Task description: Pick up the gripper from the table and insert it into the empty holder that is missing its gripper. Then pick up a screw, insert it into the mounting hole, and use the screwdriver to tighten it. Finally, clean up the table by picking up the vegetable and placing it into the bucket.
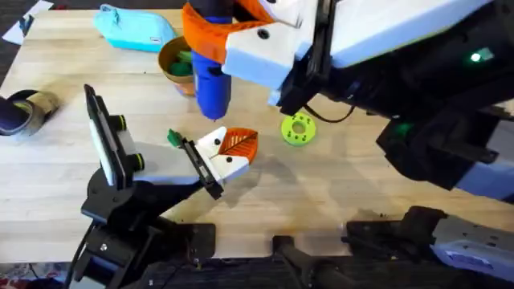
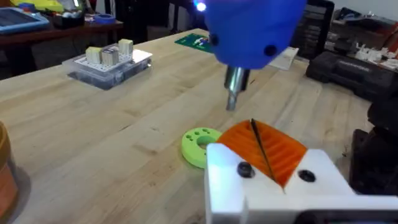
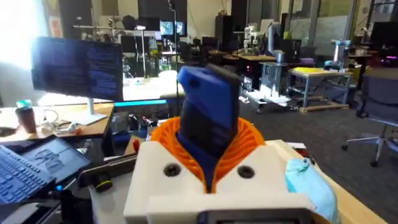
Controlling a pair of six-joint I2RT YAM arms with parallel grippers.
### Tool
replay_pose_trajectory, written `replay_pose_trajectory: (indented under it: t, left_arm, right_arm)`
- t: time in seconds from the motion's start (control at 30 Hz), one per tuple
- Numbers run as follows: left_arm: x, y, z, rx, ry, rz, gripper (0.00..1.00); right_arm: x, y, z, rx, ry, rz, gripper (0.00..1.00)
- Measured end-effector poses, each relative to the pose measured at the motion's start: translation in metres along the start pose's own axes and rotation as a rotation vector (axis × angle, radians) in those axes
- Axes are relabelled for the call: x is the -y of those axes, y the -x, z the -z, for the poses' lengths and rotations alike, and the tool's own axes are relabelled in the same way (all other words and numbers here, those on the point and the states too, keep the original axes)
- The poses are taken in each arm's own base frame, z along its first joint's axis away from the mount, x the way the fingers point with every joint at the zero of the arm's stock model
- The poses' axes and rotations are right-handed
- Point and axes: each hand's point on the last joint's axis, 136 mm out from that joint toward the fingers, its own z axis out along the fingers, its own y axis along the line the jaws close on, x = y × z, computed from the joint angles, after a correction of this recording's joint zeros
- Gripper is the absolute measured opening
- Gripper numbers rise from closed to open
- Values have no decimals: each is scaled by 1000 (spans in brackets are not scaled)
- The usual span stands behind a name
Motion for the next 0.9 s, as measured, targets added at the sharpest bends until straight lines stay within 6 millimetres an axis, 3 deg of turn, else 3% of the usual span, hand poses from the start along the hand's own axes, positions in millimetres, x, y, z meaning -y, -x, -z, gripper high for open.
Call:
replay_pose_trajectory:
  t: [0.9]
  left_arm:
    - [0, 0, 0, 0, 0, 0, 17]
  right_arm:
    - [6, -24, -4, -64, -13, -144, 25]
